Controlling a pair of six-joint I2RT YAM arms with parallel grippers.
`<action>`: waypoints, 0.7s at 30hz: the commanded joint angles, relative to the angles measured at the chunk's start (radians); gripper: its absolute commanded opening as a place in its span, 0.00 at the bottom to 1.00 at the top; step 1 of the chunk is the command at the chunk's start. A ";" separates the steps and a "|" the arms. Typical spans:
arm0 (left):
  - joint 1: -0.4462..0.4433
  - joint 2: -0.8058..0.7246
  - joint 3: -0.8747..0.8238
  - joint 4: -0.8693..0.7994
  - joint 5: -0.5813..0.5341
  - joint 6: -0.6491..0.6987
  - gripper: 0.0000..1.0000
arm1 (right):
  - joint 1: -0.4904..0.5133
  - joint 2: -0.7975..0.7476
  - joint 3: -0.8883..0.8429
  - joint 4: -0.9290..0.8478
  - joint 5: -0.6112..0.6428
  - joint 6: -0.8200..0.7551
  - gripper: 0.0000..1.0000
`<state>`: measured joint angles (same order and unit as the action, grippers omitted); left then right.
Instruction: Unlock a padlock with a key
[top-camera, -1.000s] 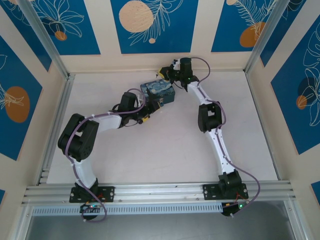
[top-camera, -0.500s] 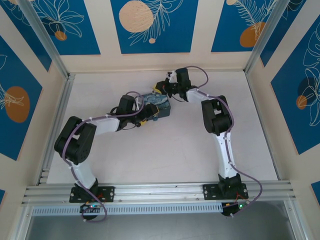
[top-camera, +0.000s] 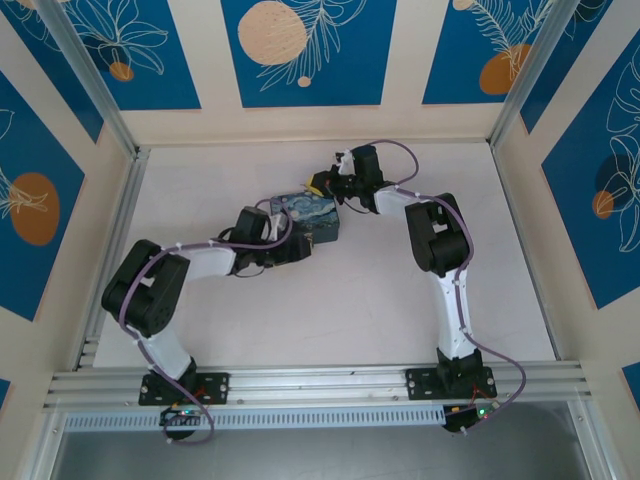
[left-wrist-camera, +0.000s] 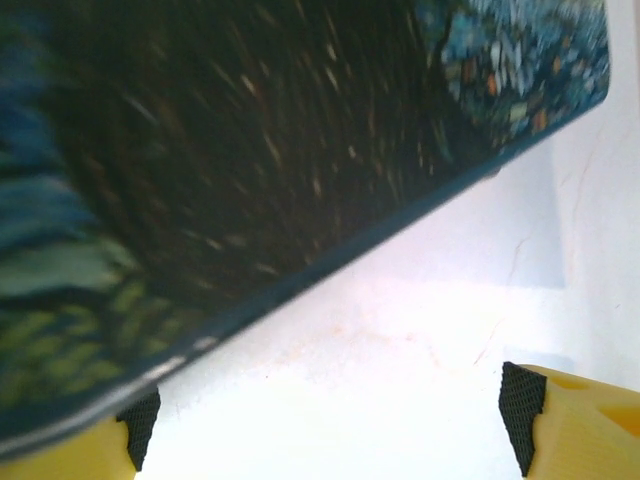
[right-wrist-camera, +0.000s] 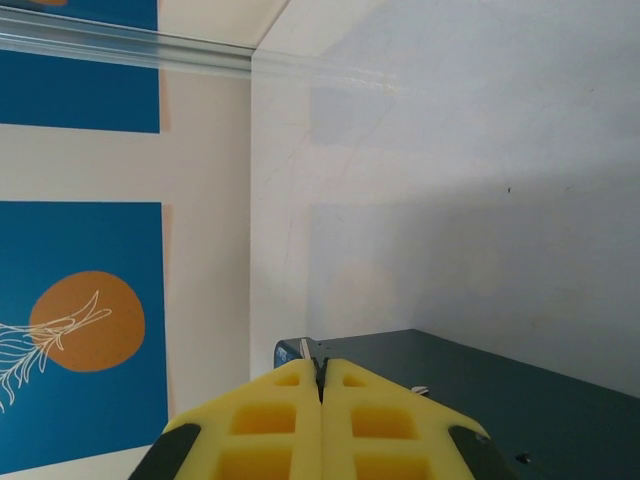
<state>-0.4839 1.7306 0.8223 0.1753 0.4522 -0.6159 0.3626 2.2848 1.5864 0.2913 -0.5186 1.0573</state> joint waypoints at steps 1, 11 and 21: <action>-0.040 0.029 -0.009 0.050 -0.054 0.115 0.87 | 0.022 -0.008 -0.035 -0.090 0.009 -0.012 0.00; -0.118 0.118 -0.007 0.186 -0.276 0.215 0.82 | 0.033 0.001 -0.043 -0.103 0.006 -0.019 0.00; -0.158 0.208 0.051 0.305 -0.285 0.179 0.78 | 0.038 -0.002 -0.059 -0.133 0.001 -0.046 0.00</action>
<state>-0.6247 1.8507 0.8490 0.3973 0.1619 -0.4419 0.3786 2.2753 1.5734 0.2821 -0.5125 1.0424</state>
